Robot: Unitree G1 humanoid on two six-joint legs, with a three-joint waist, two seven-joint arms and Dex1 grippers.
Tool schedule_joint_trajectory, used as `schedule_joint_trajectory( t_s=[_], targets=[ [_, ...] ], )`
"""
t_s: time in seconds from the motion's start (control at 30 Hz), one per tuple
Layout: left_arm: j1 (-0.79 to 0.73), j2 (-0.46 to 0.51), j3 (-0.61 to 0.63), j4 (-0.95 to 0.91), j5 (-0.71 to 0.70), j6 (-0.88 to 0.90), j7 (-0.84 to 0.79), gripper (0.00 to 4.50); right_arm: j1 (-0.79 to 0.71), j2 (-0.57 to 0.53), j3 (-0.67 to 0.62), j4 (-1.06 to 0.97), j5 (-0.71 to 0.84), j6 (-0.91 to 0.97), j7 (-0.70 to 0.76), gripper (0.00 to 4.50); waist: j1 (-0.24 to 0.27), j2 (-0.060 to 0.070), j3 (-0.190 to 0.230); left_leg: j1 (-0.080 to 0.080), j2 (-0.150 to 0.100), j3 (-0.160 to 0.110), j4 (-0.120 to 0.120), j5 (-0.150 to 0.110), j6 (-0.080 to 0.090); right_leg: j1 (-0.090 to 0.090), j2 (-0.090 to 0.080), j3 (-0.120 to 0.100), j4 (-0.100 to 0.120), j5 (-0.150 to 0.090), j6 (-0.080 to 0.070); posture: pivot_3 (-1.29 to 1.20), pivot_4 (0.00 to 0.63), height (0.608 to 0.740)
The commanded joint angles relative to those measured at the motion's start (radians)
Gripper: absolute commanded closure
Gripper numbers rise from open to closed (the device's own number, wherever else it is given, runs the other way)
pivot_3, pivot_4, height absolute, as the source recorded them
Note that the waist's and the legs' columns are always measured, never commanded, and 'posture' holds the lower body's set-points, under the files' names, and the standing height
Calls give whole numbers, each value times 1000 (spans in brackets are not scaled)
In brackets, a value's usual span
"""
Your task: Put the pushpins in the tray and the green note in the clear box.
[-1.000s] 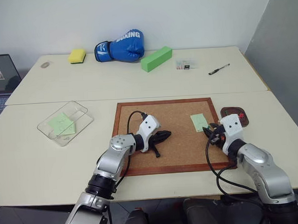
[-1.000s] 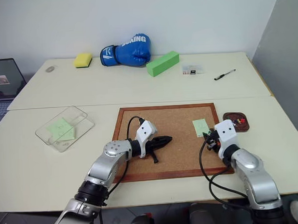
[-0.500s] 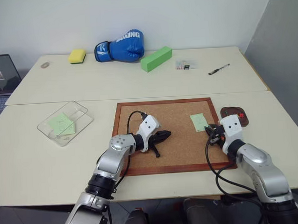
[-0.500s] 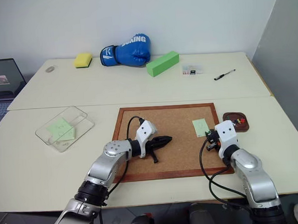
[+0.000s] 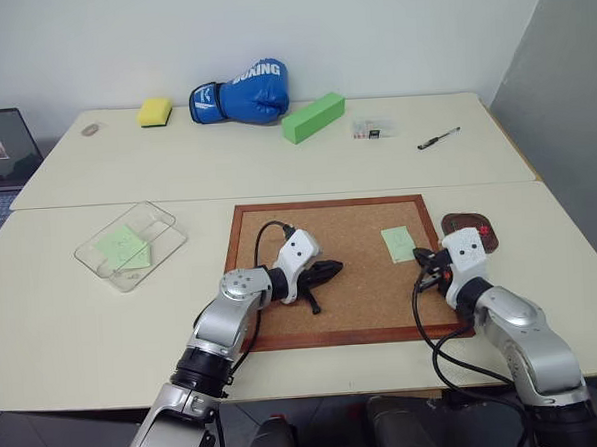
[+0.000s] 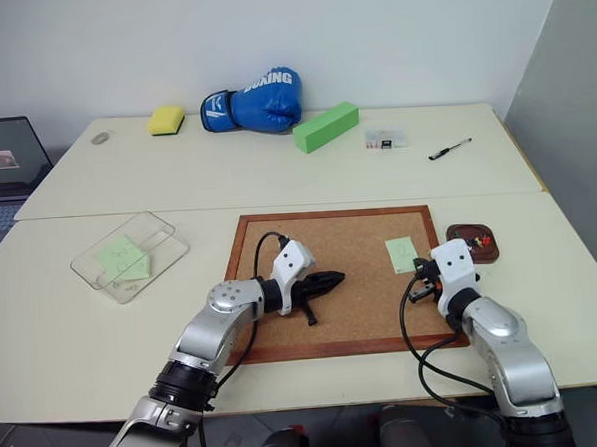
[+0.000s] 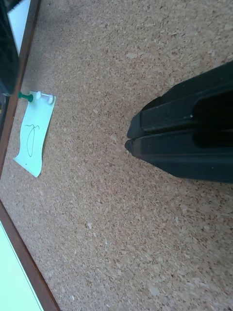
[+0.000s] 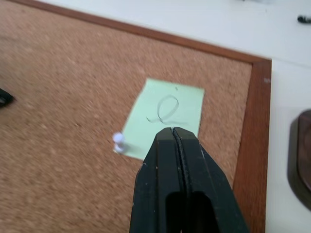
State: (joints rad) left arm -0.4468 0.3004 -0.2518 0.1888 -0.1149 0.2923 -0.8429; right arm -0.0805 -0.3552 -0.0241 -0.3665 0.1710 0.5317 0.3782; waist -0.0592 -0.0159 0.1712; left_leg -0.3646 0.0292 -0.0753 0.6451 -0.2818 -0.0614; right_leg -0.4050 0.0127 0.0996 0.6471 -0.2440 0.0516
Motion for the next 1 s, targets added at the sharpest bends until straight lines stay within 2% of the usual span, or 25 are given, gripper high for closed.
schedule_joint_trajectory(
  t_s=[0.03,0.17,0.3,0.43,1.0],
  targets=[
    [18,15,-28,36,29,14,-5,4500,-5,2,-37,-69,28,-13,-6,4496,0,0,0,0,0,0,0,0,0,0,0,0,0,0,0,0,150,740],
    [17,17,-29,39,30,11,-7,4500,10,-12,-45,-75,23,-10,-10,4496,0,0,0,0,0,0,0,0,0,0,0,0,0,0,0,0,150,740],
    [16,19,-30,42,31,8,-10,4500,28,-25,-30,-56,-1,-5,-20,3927,1,0,0,0,0,0,0,0,0,0,0,0,0,0,0,0,150,740],
    [15,19,-30,44,30,5,-10,4500,19,-19,-25,-7,-20,35,-49,3113,-1,0,0,0,0,0,0,0,0,0,0,0,0,0,0,0,150,740],
    [12,25,-32,44,28,6,-11,4500,-42,45,-59,102,5,16,-78,3113,-1,0,0,0,0,0,0,0,0,0,0,0,0,0,0,0,150,740]
  ],
)
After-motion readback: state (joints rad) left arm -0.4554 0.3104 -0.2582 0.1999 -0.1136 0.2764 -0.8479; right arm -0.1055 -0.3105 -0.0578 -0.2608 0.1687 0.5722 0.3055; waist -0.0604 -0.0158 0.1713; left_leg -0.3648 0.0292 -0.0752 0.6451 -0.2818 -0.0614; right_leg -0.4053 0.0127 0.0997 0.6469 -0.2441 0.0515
